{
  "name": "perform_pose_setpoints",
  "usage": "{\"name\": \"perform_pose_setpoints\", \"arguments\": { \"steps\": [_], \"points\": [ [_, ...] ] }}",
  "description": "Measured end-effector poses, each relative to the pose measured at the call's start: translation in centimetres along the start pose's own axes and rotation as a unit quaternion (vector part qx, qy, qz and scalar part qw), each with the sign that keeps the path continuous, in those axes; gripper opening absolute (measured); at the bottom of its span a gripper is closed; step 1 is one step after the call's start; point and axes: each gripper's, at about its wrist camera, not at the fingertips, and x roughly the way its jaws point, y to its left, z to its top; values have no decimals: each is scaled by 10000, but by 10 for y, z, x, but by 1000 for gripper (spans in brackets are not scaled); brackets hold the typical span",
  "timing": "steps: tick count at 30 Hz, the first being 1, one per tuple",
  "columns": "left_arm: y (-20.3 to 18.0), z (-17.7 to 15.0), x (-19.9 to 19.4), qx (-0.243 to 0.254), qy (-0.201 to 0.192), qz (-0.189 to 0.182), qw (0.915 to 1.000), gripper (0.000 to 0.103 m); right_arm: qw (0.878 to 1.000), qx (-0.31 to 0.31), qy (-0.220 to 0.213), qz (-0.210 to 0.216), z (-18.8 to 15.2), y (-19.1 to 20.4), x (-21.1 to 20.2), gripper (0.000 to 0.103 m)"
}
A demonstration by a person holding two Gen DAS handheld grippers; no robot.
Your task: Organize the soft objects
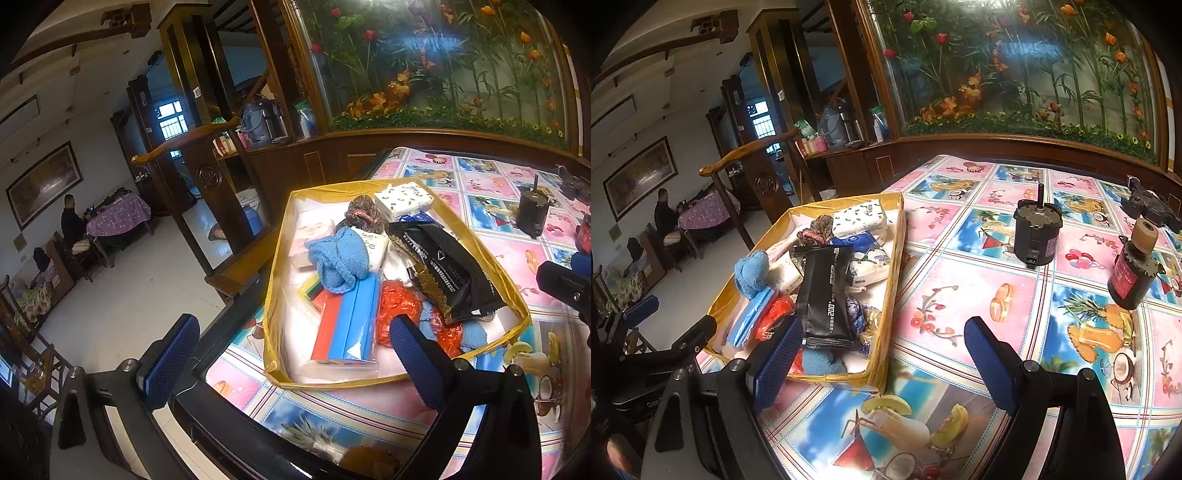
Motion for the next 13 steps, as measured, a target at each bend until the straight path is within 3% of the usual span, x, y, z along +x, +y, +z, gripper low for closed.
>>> {"name": "perform_pose_setpoints", "arguments": {
  "steps": [7,13],
  "points": [
    [6,0,7,-103,215,-280,9993,103,10000,-1,-34,-27,-1,-1,0,92],
    [7,-1,4,-156,128,-193,9996,103,10000,24,-63,-52,-1,-1,-1,92]
  ]
}}
